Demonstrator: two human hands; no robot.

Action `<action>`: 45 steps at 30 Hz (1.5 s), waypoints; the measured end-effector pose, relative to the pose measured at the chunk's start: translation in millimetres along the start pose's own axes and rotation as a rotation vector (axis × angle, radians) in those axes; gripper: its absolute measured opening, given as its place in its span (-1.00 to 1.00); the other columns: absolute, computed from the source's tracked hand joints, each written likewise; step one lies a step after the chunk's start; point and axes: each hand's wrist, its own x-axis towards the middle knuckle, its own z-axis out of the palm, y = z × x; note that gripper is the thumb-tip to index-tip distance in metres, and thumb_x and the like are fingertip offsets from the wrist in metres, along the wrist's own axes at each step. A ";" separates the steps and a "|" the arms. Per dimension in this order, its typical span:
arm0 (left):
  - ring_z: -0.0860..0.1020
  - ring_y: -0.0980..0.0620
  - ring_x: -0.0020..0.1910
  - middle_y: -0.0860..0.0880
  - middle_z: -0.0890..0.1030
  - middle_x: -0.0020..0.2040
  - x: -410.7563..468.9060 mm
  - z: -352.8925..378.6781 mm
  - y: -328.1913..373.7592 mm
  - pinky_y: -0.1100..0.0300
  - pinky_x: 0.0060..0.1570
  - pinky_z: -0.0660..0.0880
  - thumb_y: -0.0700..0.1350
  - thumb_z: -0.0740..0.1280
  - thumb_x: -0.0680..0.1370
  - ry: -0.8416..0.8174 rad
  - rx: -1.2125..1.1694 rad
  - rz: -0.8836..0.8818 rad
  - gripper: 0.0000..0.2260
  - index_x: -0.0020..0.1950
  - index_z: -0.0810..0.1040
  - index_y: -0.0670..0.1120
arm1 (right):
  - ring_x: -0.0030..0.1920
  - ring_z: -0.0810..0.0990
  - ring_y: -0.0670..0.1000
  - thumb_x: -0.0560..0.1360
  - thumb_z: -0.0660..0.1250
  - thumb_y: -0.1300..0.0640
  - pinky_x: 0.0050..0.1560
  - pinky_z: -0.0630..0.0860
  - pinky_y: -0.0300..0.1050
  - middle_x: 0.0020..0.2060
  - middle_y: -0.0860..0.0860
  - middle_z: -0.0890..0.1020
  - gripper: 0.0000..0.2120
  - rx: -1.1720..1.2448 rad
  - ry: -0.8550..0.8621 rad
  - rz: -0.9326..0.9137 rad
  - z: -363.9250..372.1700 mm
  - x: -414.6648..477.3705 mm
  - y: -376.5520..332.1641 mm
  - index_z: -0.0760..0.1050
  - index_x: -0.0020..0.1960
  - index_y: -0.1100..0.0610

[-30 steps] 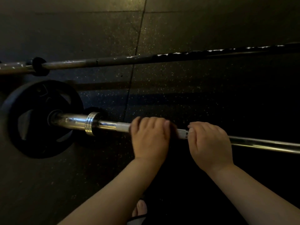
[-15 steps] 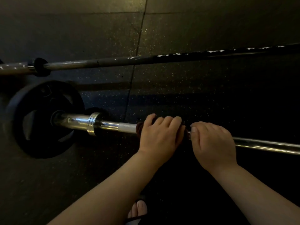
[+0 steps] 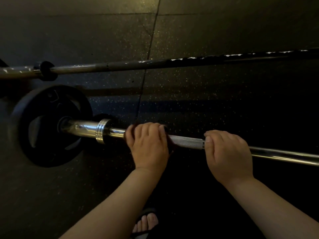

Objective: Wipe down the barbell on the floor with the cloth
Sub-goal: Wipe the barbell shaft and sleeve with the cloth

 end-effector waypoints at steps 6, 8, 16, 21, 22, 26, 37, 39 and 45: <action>0.48 0.08 0.21 0.12 0.56 0.16 -18.0 11.3 39.7 -0.02 0.42 0.14 0.12 0.09 0.65 -0.171 0.070 0.438 -0.75 0.19 0.51 0.13 | 0.01 0.67 0.10 0.66 0.02 0.01 0.05 0.52 0.07 -0.01 0.05 0.70 -0.59 -0.076 -0.071 -0.013 -3.0 1.3 2.1 0.62 0.07 0.14; 0.52 0.09 0.09 0.15 0.59 0.04 -10.6 6.5 26.8 -0.03 0.36 0.22 0.15 0.05 0.66 -0.110 0.119 0.332 -0.72 0.07 0.53 0.14 | 0.01 0.67 0.09 0.65 0.03 0.01 0.05 0.50 0.05 -0.02 0.04 0.70 -0.60 -0.057 -0.049 0.000 -4.9 1.2 4.5 0.62 0.06 0.13; 0.49 0.05 0.23 0.09 0.56 0.21 -13.7 6.0 38.2 -0.03 0.39 0.20 0.10 0.08 0.67 -0.221 0.069 0.498 -0.74 0.24 0.49 0.10 | 0.01 0.67 0.11 0.64 0.01 0.00 0.04 0.50 0.08 -0.03 0.06 0.71 -0.58 -0.092 -0.075 0.014 -5.7 4.2 -6.2 0.62 0.06 0.13; 0.50 0.12 0.13 0.16 0.59 0.03 2.6 -5.3 -12.7 0.05 0.43 0.13 0.09 0.07 0.67 -0.029 0.054 0.147 -0.74 0.02 0.54 0.13 | 0.06 0.67 0.17 0.64 0.01 -0.01 0.07 0.49 0.11 -0.03 0.10 0.71 -0.56 -0.019 -0.026 0.026 -4.3 4.3 -6.2 0.63 0.05 0.16; 0.50 0.11 0.14 0.15 0.59 0.04 1.9 -4.6 -8.8 0.06 0.43 0.10 0.09 0.08 0.67 -0.037 0.025 0.134 -0.75 0.02 0.54 0.12 | 0.13 0.66 0.17 0.65 0.00 -0.01 0.11 0.46 0.11 0.01 0.09 0.71 -0.55 -0.020 -0.040 0.035 -2.3 4.4 -11.0 0.63 0.07 0.16; 0.49 0.07 0.19 0.10 0.58 0.13 -14.3 1.3 21.5 0.05 0.42 0.12 0.07 0.10 0.67 -0.123 0.016 0.355 -0.76 0.15 0.54 0.09 | 0.27 0.60 0.15 0.65 -0.02 -0.03 0.19 0.41 0.11 0.12 0.08 0.69 -0.53 -0.054 -0.097 -0.013 4.6 2.9 -29.2 0.61 0.15 0.15; 0.47 0.12 0.18 0.14 0.57 0.09 4.6 -13.5 -22.4 0.09 0.44 0.04 0.08 0.08 0.65 -0.093 0.004 0.191 -0.77 0.07 0.53 0.12 | 0.29 0.59 0.14 0.64 0.03 -0.01 0.30 0.39 0.16 0.16 0.09 0.69 -0.55 -0.029 -0.130 -0.048 5.1 4.3 -54.9 0.61 0.21 0.18; 0.47 0.11 0.22 0.13 0.56 0.17 1.1 -15.8 -30.5 0.04 0.44 0.12 0.09 0.06 0.67 -0.101 0.052 0.338 -0.74 0.18 0.52 0.12 | 0.30 0.58 0.12 0.65 0.02 -0.01 0.32 0.40 0.16 0.20 0.09 0.67 -0.54 -0.038 -0.181 -0.108 9.5 5.5 -69.9 0.59 0.26 0.18; 0.42 0.14 0.25 0.13 0.55 0.16 15.6 -30.0 -71.7 0.06 0.50 0.06 0.08 0.05 0.67 0.003 -0.020 0.075 -0.72 0.16 0.53 0.09 | 0.28 0.60 0.13 0.64 0.00 -0.05 0.25 0.45 0.12 0.22 0.10 0.66 -0.50 -0.026 -0.200 -0.114 10.9 8.1 -68.0 0.58 0.28 0.19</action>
